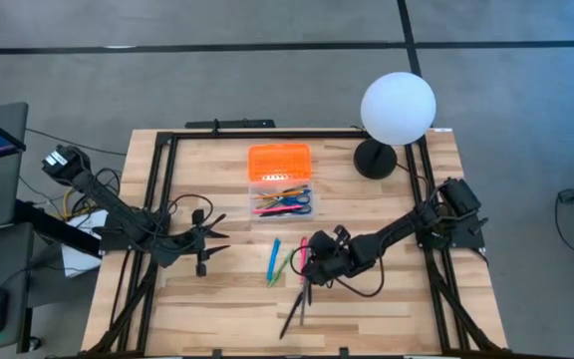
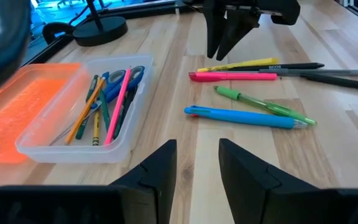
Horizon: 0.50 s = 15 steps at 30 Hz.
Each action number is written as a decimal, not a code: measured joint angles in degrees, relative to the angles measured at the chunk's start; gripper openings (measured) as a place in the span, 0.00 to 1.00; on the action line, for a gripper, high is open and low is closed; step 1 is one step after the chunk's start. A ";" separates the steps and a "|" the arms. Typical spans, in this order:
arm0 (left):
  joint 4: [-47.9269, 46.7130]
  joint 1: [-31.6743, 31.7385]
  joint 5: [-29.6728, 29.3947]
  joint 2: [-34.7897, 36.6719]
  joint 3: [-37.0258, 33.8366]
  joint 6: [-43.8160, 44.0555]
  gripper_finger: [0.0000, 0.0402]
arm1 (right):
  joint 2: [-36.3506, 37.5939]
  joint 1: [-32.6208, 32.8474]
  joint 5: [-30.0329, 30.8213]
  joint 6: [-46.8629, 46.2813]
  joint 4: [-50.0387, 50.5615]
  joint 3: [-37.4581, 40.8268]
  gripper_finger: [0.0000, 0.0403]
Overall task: Pick & place school supplies into a supply box
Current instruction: Put the yellow pen into the supply box
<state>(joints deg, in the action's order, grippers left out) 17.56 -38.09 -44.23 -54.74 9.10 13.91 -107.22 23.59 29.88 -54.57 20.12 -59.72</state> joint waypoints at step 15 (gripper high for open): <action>-0.04 0.00 0.02 0.00 0.00 0.69 0.28 | -0.90 -0.07 -1.63 -1.07 -0.83 0.00 0.19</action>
<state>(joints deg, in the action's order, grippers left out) 17.52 -38.09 -44.21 -54.74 9.10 14.60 -108.12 23.53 28.25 -55.63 19.29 -59.72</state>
